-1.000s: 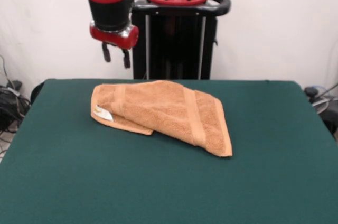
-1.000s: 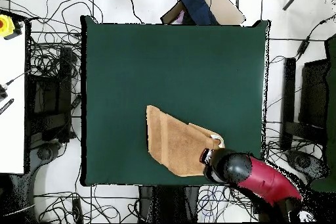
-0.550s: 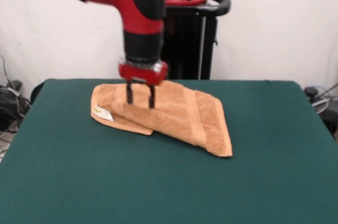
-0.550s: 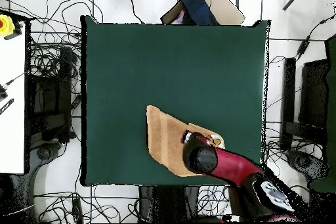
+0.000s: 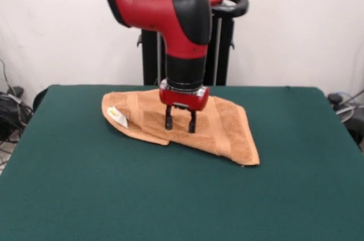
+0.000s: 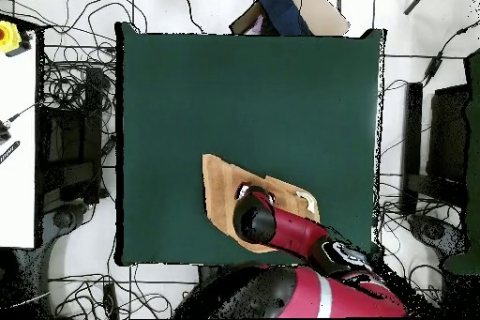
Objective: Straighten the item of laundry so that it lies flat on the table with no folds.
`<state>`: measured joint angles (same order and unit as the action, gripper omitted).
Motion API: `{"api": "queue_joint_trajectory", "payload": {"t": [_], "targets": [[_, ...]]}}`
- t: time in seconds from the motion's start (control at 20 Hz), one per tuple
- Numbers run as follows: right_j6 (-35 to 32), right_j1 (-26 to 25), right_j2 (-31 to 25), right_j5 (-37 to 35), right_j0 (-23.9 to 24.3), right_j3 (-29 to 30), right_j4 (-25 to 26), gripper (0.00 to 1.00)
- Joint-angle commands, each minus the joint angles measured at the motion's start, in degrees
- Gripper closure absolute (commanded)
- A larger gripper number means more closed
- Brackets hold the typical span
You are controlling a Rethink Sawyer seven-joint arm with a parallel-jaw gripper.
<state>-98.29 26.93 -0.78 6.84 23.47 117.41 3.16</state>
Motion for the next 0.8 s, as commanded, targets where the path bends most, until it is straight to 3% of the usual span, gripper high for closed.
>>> {"api": "queue_joint_trajectory", "payload": {"t": [0.05,0.55,0.7,0.8], "targets": [[-14.6,1.6,-1.2,-9.8,-4.8,4.3,-6.8,0.00],[-13.5,2.2,-2.2,-9.8,-4.8,6.4,-8.5,0.00],[-13.7,-2.1,0.0,-7.0,-7.0,3.9,-9.3,0.00],[-13.8,-8.7,1.0,-1.8,-7.3,0.3,-9.4,0.00]]}}
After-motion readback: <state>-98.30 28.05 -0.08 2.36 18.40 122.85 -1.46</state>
